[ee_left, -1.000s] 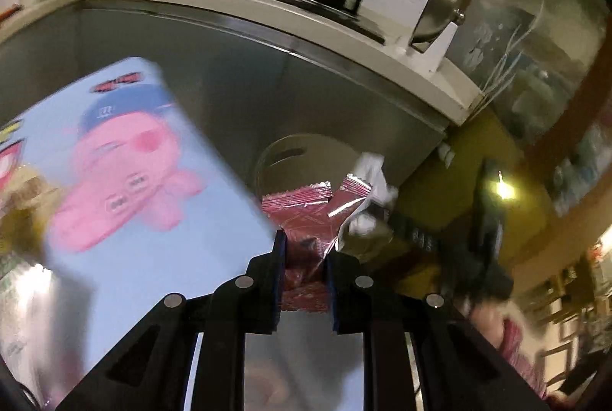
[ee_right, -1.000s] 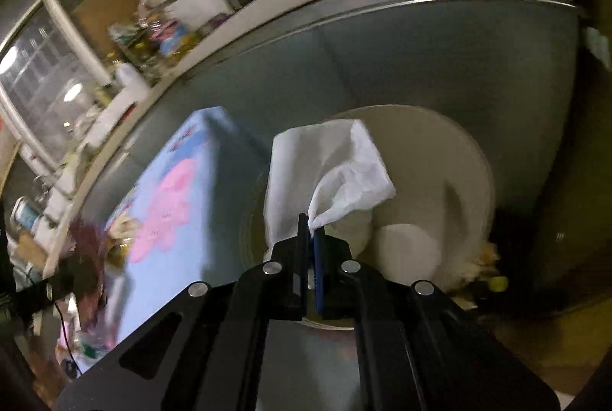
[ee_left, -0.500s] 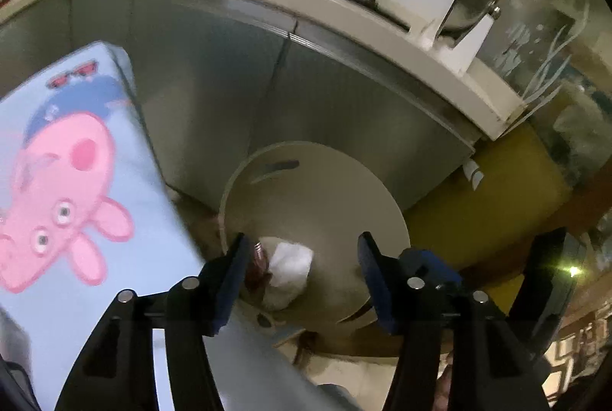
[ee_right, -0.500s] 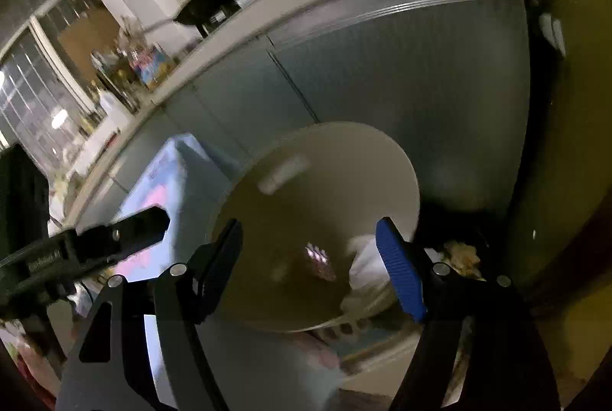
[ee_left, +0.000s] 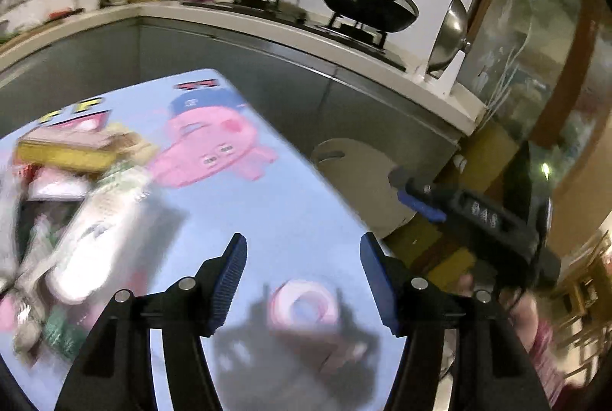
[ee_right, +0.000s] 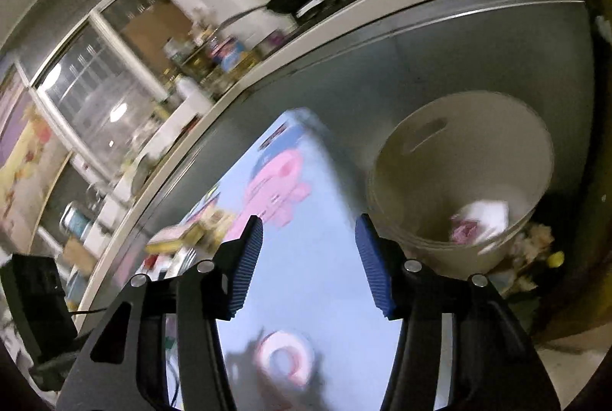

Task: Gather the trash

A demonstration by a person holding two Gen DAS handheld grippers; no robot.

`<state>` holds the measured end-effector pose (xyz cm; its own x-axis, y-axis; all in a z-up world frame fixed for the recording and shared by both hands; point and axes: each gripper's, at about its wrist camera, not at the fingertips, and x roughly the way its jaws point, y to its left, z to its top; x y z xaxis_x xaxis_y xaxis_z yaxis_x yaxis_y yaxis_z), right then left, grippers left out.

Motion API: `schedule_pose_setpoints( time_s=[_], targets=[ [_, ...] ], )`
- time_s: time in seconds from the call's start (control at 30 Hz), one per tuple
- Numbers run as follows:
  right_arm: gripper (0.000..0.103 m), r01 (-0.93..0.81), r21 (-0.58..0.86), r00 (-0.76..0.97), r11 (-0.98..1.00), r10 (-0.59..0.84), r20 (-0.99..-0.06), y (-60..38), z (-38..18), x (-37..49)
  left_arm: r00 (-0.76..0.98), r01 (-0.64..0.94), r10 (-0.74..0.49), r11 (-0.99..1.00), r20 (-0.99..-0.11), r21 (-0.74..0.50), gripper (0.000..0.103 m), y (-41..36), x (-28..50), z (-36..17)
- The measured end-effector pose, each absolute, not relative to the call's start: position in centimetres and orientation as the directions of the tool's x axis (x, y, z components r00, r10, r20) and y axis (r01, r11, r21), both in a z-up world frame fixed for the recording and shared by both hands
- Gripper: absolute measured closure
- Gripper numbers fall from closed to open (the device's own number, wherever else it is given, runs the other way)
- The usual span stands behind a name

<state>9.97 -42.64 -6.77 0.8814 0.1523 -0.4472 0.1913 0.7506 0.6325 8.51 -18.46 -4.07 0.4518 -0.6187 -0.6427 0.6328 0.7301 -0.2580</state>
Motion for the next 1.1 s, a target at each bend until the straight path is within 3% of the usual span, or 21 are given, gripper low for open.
schedule_pose_setpoints(
  time_s=[0.17,0.37,0.67,0.77,0.93,1.03,1.07,1.1],
  targets=[
    [0.053,0.118,0.637,0.846,0.761,0.259,-0.466,-36.2,-7.4,10.9,0.525,0.576,-0.556,0.789,-0.645,-0.211,0.041,-10.7,5.9,-4.5],
    [0.05,0.043,0.656,0.77,0.753,0.394,-0.502,-28.7,-8.7,12.7,0.592,0.41,-0.484,0.869,-0.644,-0.277,0.042,-1.2,6.0,-5.6],
    [0.037,-0.013,0.688,0.668,0.725,0.518,-0.533,-20.3,-10.0,15.1,0.605,0.302,-0.432,0.902,-0.669,-0.309,0.043,3.0,9.4,-8.6],
    [0.037,0.002,0.727,0.64,0.686,0.558,-0.528,-18.5,-10.9,16.4,0.572,0.306,-0.49,0.871,-0.658,-0.384,0.046,3.7,10.9,-9.7],
    [0.037,0.05,0.827,0.621,0.56,0.631,-0.465,-17.2,-12.9,18.6,0.555,0.348,-0.514,0.857,-0.654,-0.379,0.056,3.2,11.8,-10.2],
    [0.035,0.05,0.825,0.632,0.563,0.621,-0.463,-16.2,-12.8,19.5,0.531,0.391,-0.549,0.834,-0.645,-0.389,0.067,2.7,11.7,-10.1],
    [0.039,0.054,0.819,0.634,0.571,0.614,-0.47,-15.8,-12.7,19.7,0.523,0.402,-0.558,0.828,-0.645,-0.391,0.07,2.5,11.6,-10.1],
    [0.054,0.066,0.809,0.63,0.584,0.605,-0.487,-15.5,-12.8,19.8,0.514,0.414,-0.567,0.821,-0.643,-0.393,0.07,2.3,11.4,-10.0]
  ],
)
